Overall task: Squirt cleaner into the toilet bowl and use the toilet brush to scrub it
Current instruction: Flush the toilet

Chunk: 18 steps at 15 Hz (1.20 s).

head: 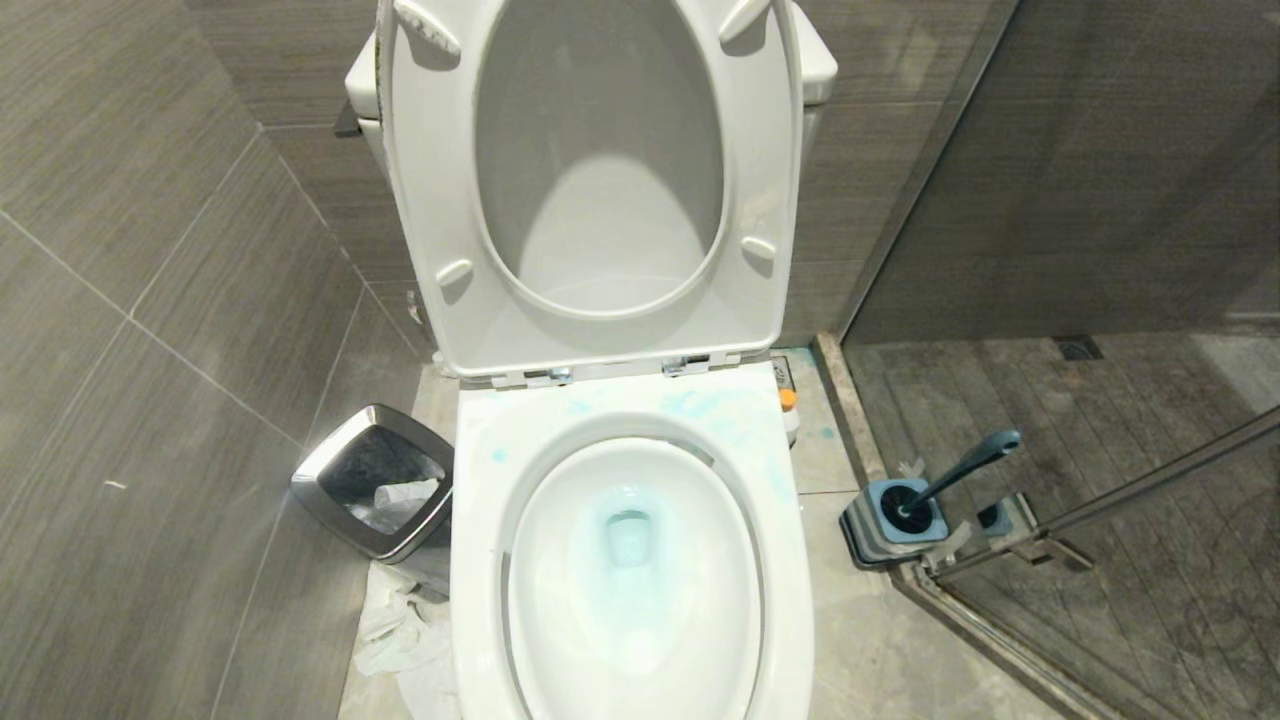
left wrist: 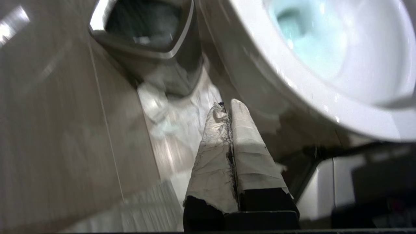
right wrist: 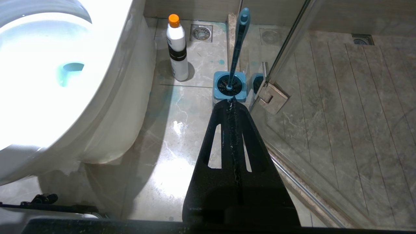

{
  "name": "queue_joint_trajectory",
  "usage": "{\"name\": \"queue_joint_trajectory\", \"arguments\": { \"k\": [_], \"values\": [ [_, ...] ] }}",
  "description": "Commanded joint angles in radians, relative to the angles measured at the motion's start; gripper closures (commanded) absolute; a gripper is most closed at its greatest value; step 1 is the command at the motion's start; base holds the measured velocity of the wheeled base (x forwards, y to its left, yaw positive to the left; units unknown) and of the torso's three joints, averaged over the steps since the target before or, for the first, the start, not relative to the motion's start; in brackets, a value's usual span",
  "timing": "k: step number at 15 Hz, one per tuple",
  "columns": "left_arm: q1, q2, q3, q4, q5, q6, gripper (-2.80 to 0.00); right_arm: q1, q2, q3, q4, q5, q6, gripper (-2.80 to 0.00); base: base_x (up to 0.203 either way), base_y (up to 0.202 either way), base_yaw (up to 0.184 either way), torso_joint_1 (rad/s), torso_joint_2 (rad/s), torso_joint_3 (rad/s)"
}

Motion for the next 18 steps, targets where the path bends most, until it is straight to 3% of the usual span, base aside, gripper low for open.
{"name": "queue_joint_trajectory", "arguments": {
  "k": [1,5,9,13,18],
  "values": [
    [0.0,0.002,-0.034,-0.117,-0.008,0.01,0.0,0.0,0.0,0.0,0.0,0.0,-0.001,0.0,0.0,0.0,0.0,0.0,0.0,0.0],
    [0.021,0.008,-0.232,-0.043,-0.072,0.022,0.0,0.0,0.002,0.0,0.0,0.0,-0.001,0.0,0.0,0.0,0.0,0.0,0.0,0.0],
    [0.029,0.056,-0.439,0.1,-0.082,0.029,0.0,0.0,0.002,0.0,0.0,0.0,-0.001,0.0,0.0,0.0,0.0,0.0,0.0,0.0],
    [0.05,0.207,-0.632,0.128,-0.081,0.047,0.0,0.0,0.0,0.0,0.0,0.0,-0.001,0.0,0.0,0.0,0.0,0.0,0.0,0.0],
    [0.051,0.24,-0.71,0.128,-0.083,0.076,0.0,0.0,0.002,0.0,0.0,0.0,-0.001,0.0,0.0,0.0,0.0,0.0,0.0,0.0]
  ]
}}
